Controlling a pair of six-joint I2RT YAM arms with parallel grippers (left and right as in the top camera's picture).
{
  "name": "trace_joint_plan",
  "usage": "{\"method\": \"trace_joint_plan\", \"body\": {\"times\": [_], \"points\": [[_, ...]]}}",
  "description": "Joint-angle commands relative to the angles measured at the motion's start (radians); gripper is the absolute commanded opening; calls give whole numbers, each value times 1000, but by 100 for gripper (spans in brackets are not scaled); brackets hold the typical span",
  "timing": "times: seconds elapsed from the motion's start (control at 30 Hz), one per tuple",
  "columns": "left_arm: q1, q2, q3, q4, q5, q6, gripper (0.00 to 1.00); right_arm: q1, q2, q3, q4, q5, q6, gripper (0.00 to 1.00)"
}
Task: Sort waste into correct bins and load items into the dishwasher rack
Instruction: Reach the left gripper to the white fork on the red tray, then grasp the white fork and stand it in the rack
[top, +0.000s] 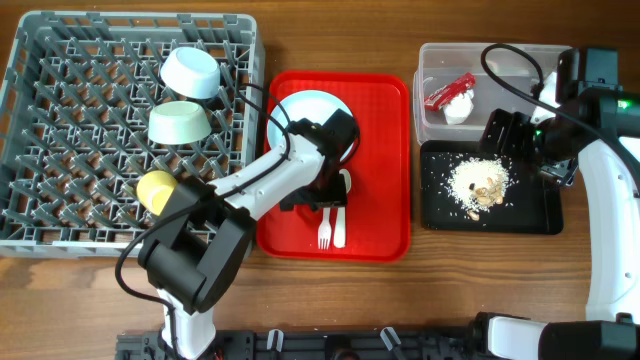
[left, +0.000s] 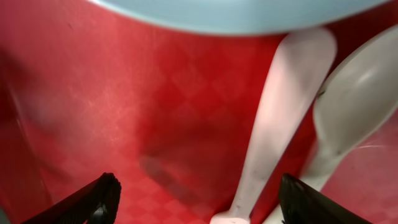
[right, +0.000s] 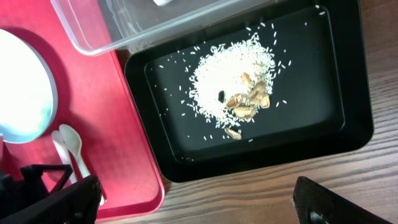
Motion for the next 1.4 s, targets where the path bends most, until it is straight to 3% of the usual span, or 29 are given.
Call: {"method": "trace_joint_plan", "body": {"times": [0.0, 0.1, 0.17, 0.23, 0.3, 0.37, 0.5, 0.63, 0.8, 1.03, 1.37], "points": [[-4, 12, -54, 28, -21, -18, 84, -4, -7, 5, -8, -15, -18, 100], [-4, 12, -79, 37, -21, -18, 84, -4, -7, 5, -8, -15, -17, 100], [-4, 12, -79, 40, -21, -17, 78, -4, -7, 5, -8, -15, -17, 100], [-4, 12, -79, 42, -21, -17, 59, -4, -7, 5, -11, -15, -17, 100], [-4, 12, -79, 48, -21, -17, 46, -4, -7, 5, -11, -15, -17, 100], [-4, 12, -79, 57, -21, -17, 41, -4, -7, 5, -11, -15, -17, 100], [-4, 12, -79, 63, -21, -17, 18, -4, -7, 5, -11, -15, -17, 100], [-4, 12, -79, 62, -21, -17, 18, -4, -7, 5, -11, -15, -17, 100], [-3, 11, -79, 46, -21, -10, 4, -4, -7, 5, -14, -15, -19, 100], [-3, -64, -74, 14, -23, -10, 4, -4, -7, 5, -16, -15, -19, 100], [81, -420, -74, -13, -306, -8, 4, -4, -7, 5, -15, -15, -19, 100]]}}
